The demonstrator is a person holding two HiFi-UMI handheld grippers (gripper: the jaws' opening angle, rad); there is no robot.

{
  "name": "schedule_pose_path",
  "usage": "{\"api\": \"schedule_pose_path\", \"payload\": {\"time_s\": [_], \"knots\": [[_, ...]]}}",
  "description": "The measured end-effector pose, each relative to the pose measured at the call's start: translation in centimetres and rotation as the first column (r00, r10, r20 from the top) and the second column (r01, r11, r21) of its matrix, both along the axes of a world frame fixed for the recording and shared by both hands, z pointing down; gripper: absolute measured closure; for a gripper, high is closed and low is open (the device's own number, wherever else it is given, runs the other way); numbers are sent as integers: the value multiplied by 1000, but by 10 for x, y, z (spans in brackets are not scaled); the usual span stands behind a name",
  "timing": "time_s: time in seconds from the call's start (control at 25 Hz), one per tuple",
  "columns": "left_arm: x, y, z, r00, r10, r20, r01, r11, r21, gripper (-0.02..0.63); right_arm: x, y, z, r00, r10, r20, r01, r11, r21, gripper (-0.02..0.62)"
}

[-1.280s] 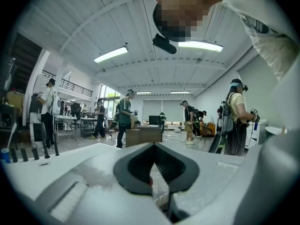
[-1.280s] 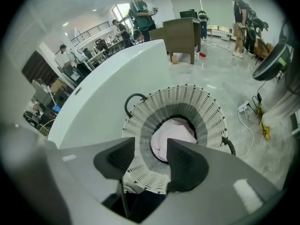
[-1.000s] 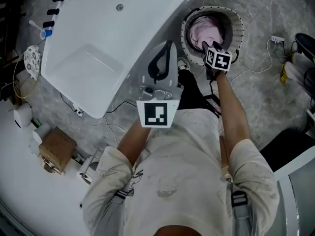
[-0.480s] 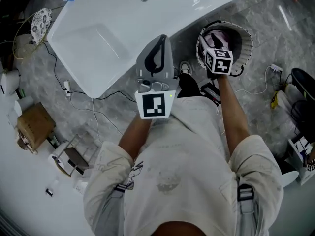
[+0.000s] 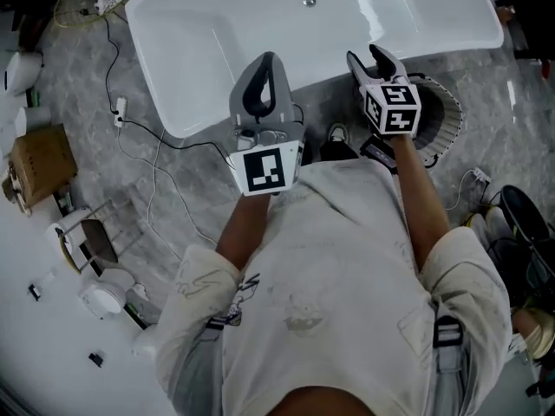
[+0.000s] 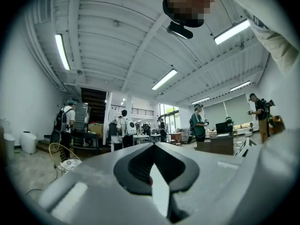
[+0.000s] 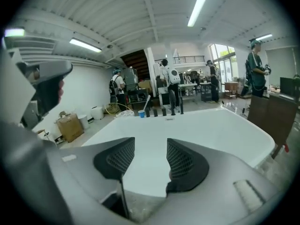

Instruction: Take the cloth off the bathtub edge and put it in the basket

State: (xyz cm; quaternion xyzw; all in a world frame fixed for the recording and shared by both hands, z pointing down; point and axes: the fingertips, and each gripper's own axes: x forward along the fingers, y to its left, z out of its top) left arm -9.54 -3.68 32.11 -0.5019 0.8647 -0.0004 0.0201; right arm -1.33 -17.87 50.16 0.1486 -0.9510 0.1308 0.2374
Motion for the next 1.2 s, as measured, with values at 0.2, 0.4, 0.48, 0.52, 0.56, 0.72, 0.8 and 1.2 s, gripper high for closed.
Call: {"api": "schedule_pose_path", "payload": {"time_s": [0.2, 0.4, 0.48, 0.52, 0.56, 0.72, 0.8, 1.2], "knots": [[-39, 49, -10, 992, -123, 24, 123, 992, 4, 604, -61, 39, -76, 981, -145, 130, 132, 986, 104, 376], [-73, 98, -25, 970, -240, 35, 240, 971, 19, 604, -101, 74, -161, 930, -237, 282, 184, 962, 204, 376], [-83, 118, -35, 957, -287, 49, 286, 958, 38, 604, -110, 87, -198, 899, -266, 347, 185, 951, 248, 376], [-87, 128, -40, 951, -305, 56, 303, 952, 47, 604, -113, 94, -215, 885, -275, 376, 179, 946, 271, 376], [-92, 135, -46, 946, -317, 61, 314, 948, 54, 604, -115, 100, -230, 873, -279, 400, 168, 942, 290, 376], [-107, 152, -70, 938, -337, 78, 332, 940, 76, 604, -122, 121, -269, 850, -305, 429, 141, 917, 373, 379], [-111, 157, -79, 936, -340, 86, 333, 939, 89, 604, -126, 130, -274, 851, -322, 416, 138, 900, 415, 380], [-121, 161, -82, 944, -320, 81, 310, 944, 110, 604, -135, 149, -269, 862, -328, 387, 125, 877, 464, 540]]}}
